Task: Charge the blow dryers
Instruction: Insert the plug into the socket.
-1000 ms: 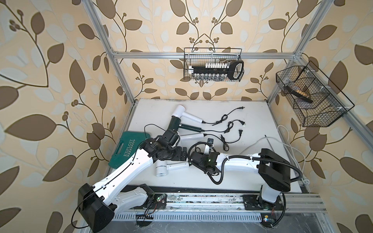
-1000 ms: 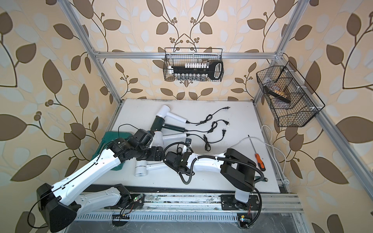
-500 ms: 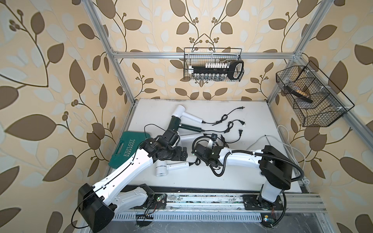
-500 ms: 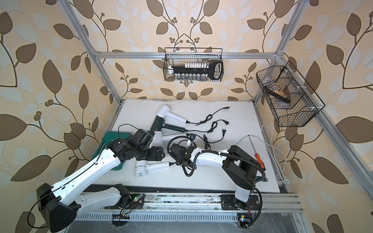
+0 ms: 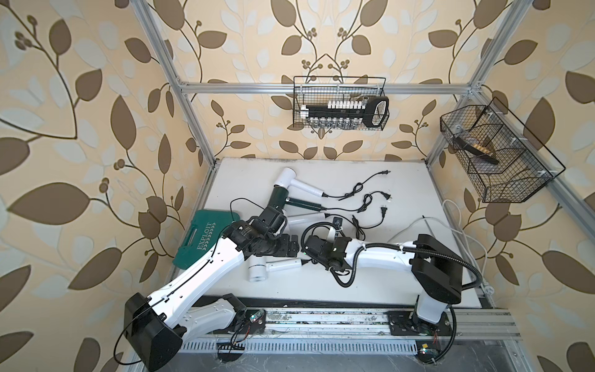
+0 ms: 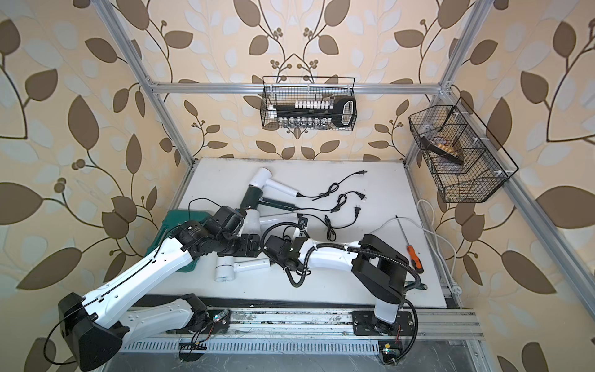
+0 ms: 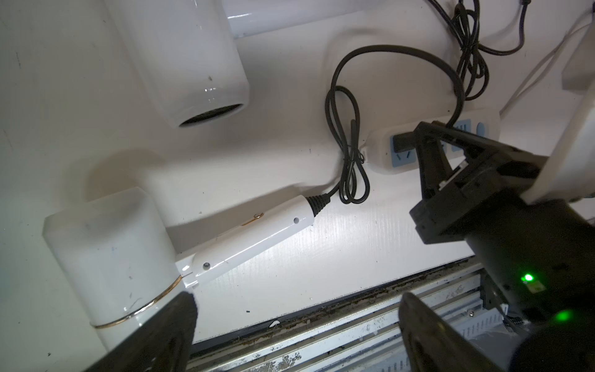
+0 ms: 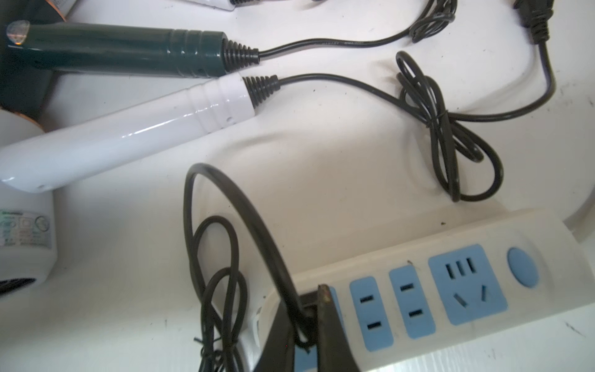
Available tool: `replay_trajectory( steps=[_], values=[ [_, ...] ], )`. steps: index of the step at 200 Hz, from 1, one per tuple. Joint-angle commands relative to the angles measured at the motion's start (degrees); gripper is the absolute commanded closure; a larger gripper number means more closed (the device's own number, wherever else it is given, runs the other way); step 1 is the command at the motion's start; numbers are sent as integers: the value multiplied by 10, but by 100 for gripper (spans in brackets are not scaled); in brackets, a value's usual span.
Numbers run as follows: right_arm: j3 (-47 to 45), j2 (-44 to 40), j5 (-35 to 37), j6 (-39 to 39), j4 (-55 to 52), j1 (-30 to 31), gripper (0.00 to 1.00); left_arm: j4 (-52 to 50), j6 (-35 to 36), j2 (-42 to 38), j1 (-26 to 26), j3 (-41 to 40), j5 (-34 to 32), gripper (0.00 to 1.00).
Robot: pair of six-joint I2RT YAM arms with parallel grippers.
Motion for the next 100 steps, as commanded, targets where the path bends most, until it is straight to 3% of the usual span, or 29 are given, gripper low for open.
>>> replay_trajectory(
  steps=[1,72,100],
  values=[
    [-12,36,-56,56,-63,7,100,-4,3,-8,5,1,2,1],
    [-28,24,-88,29,-46,-26,100,-4,1,-10,5,0,1,1],
    [-27,15,-97,2,-34,-41,87,-5,1,-11,6,0,-1,1]
  ],
)
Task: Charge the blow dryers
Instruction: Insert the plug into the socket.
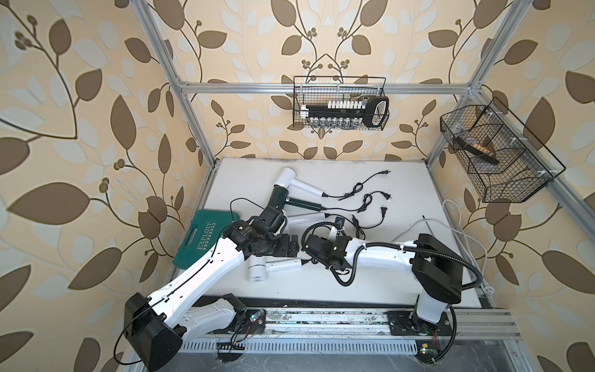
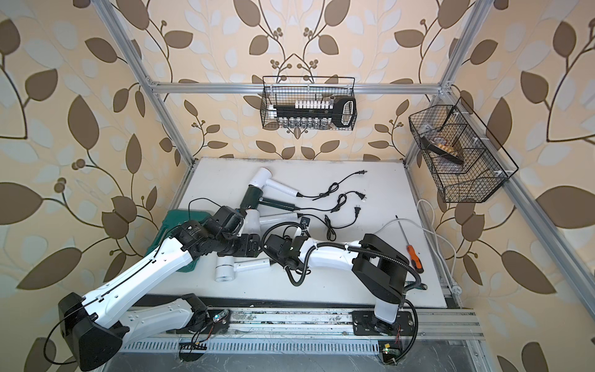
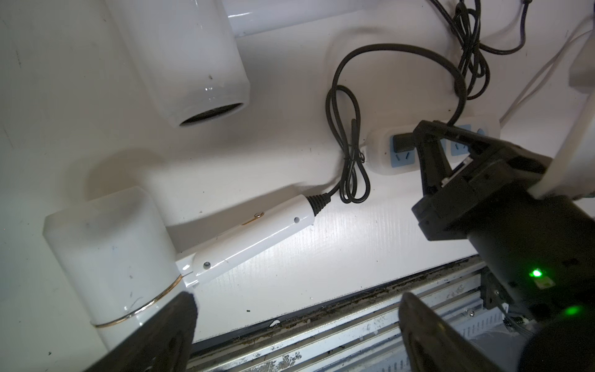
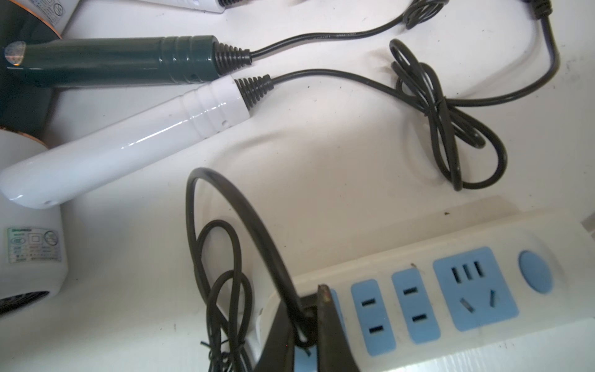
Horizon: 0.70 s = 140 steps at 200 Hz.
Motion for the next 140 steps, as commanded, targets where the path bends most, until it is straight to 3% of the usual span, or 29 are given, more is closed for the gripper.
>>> replay_trajectory(
  steps=[1,39,53,60,140],
  values=[
    [-27,19,-74,-16,-40,-19,87,-4,1,-11,5,0,-1,1],
    [-7,19,-77,-35,-49,-26,83,-3,0,-12,5,0,-1,1],
    [1,22,-77,-43,-53,-26,58,-4,-1,-14,6,-1,-1,1],
    [3,22,-76,-44,-55,-26,52,-4,-1,-15,5,0,-2,1],
    [8,17,-77,-63,-50,-26,53,-4,-1,-17,2,-1,-4,1]
  ],
)
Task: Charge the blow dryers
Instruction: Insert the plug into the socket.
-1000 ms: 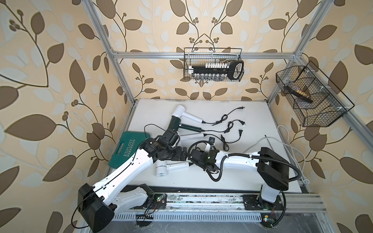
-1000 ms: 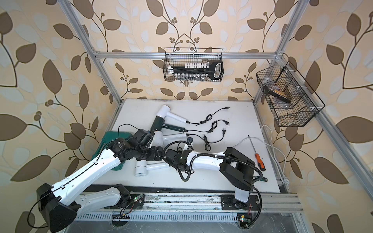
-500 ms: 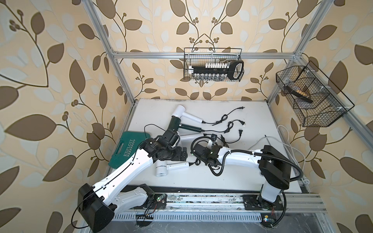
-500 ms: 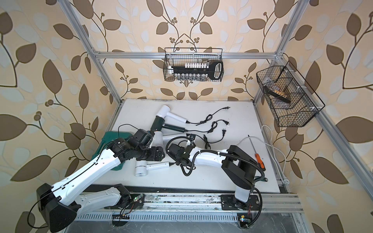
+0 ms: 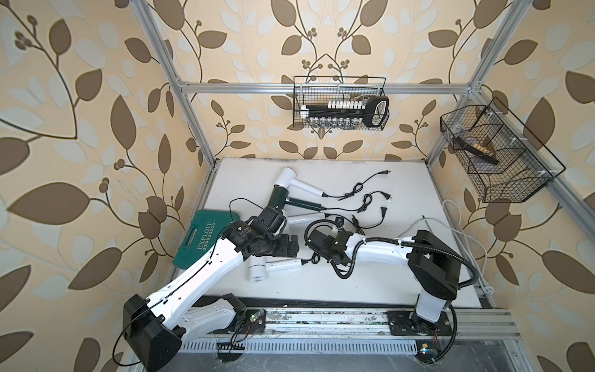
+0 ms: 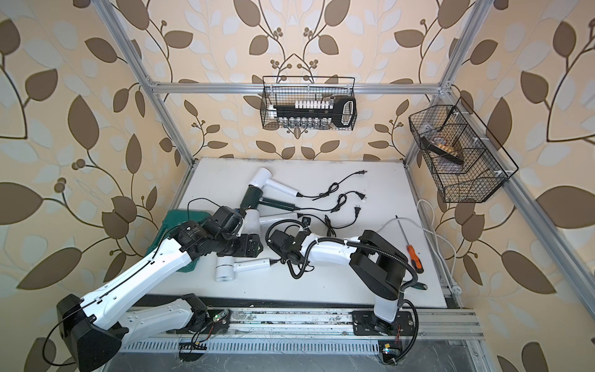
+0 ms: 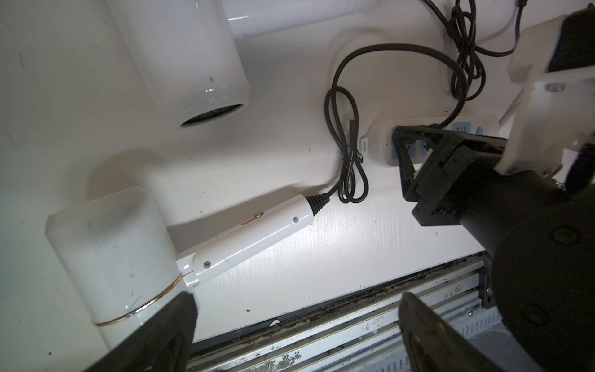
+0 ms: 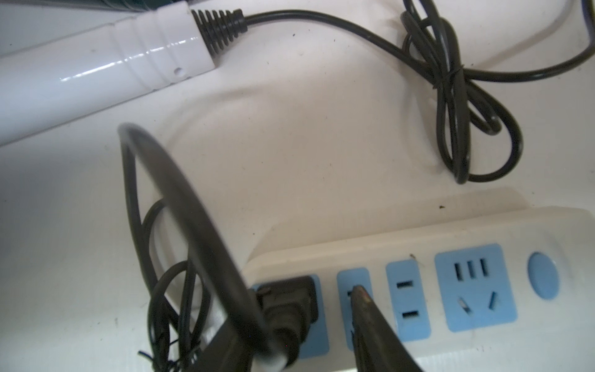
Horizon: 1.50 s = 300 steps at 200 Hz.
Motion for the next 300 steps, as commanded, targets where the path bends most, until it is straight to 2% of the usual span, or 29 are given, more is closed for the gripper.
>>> replay_trajectory(
  steps=[1,23,42,62,80,103,129,147,179,218,261,274,300],
  values=[
    [7,6,-9,-8,-24,0,53,-3,-1,-12,2,-2,-4,1],
    [24,5,-20,-36,-25,-1,52,-2,-1,-9,2,-2,-6,1],
    [37,-7,-32,-64,-26,1,46,1,1,-7,2,-2,-9,1],
    [35,-33,-37,-80,-29,6,21,7,1,-7,3,-5,-15,1],
    [21,-67,-38,-86,-36,9,12,6,-1,-7,2,-4,-22,1],
    [-15,-132,-39,-96,-37,10,10,7,-7,-15,0,-8,-30,1],
    [-74,-242,-36,-113,-37,-2,9,0,-18,-20,-6,-9,-47,1],
    [-117,-323,-57,-123,-38,-33,10,1,-26,-19,-6,-5,-41,1],
    [-165,-442,-86,-155,-69,-96,11,48,-33,0,-13,31,9,1],
    [-190,-505,-169,-213,-112,-225,11,69,1,121,-59,155,9,1],
    [-225,-571,-251,-226,-109,-312,12,67,49,310,-90,322,42,1],
    [-229,-577,-263,-231,-112,-332,12,58,86,368,-97,377,52,6],
    [-238,-569,-307,-249,-109,-384,11,22,173,480,-116,492,36,5]
  ],
)
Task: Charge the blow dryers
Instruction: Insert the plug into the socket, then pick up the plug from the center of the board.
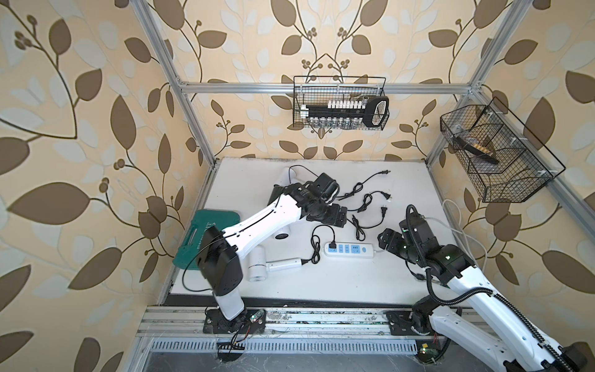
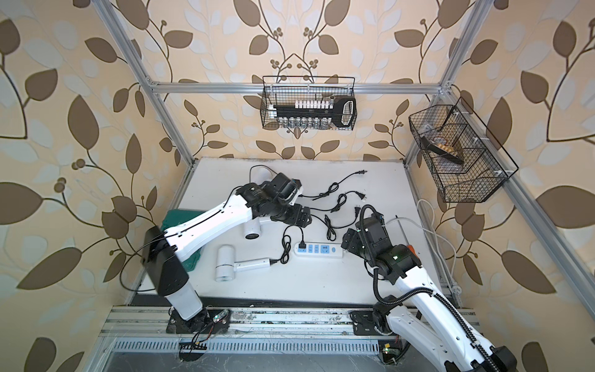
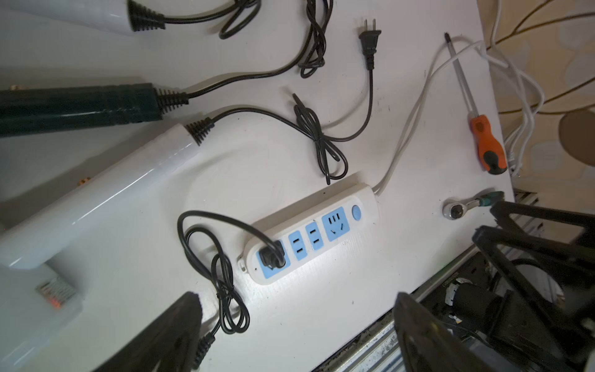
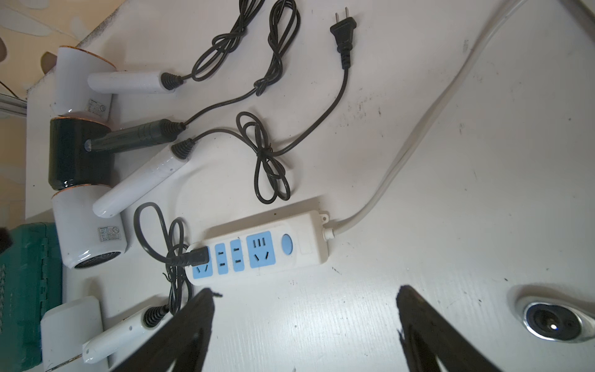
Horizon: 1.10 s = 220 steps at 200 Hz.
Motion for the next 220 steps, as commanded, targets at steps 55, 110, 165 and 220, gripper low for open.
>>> replay_trajectory(
  steps=[55,110,165,220],
  values=[
    [-53,-13,-152,-39,23,-167,12,-94,169,255,-16,311,26,8],
    [-69,-8,-154,-36,51,-173,12,-42,265,317,-17,345,103,11],
    [-70,-34,-149,-46,49,-177,12,62,395,317,-26,269,117,16],
    [-81,-80,-140,-58,35,-179,12,74,482,333,-32,254,156,16]
  ],
)
